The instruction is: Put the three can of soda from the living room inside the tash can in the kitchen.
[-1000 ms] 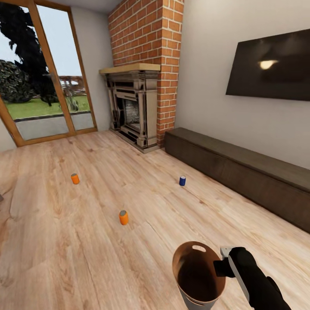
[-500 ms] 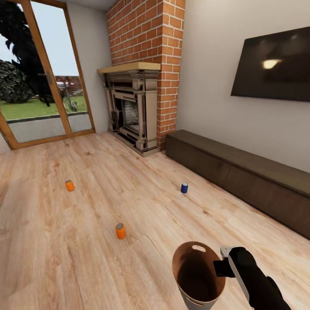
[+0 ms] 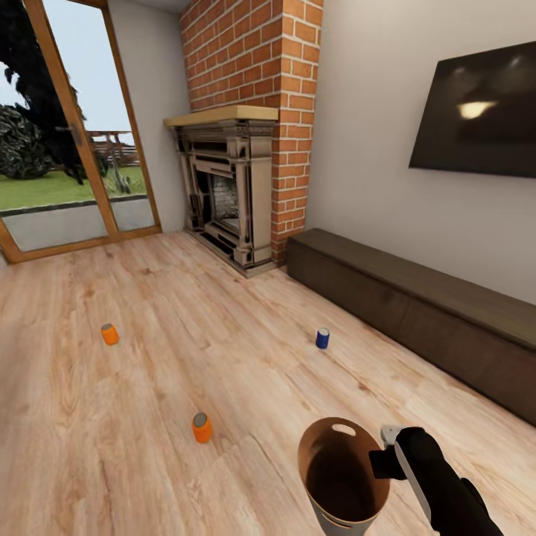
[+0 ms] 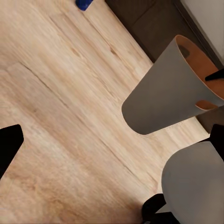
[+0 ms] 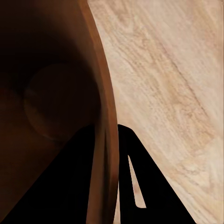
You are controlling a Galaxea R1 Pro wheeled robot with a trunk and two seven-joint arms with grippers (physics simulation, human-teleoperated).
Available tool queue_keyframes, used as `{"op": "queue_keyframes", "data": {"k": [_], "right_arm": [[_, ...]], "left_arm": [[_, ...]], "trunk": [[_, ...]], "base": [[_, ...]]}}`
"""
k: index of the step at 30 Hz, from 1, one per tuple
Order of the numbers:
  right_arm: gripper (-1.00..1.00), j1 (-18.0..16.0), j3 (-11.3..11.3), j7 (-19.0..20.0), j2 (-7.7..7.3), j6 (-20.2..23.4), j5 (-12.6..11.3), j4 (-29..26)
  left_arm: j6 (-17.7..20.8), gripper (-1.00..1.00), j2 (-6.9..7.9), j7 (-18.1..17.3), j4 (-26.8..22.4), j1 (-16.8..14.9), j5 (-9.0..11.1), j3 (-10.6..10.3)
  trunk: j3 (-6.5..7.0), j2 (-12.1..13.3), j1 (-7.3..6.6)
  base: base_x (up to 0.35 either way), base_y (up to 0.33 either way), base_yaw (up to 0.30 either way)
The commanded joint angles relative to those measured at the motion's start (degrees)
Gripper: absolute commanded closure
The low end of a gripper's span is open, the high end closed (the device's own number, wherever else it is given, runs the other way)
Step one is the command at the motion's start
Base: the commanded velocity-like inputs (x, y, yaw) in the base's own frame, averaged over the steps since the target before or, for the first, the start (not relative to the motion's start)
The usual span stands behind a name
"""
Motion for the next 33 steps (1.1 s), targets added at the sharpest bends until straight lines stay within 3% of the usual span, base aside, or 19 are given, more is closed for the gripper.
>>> {"op": "queue_keyframes", "data": {"k": [1, 33], "right_arm": [[1.00, -0.02, 0.00, 0.31, 0.01, 0.02, -0.95, -0.01], [1.00, -0.02, 0.00, 0.32, 0.03, 0.02, -1.02, -0.09]], "left_arm": [[0.00, -1.00, 0.00, 0.00, 0.00, 0.00, 0.00, -0.01], [0.06, -1.00, 0.00, 0.25, 0.01, 0.00, 0.02, 0.14]], "trunk": [[0.01, 0.00, 0.00], [0.01, 0.00, 0.00]], "base": [[0.345, 0.000, 0.000], [0.345, 0.000, 0.000]]}}
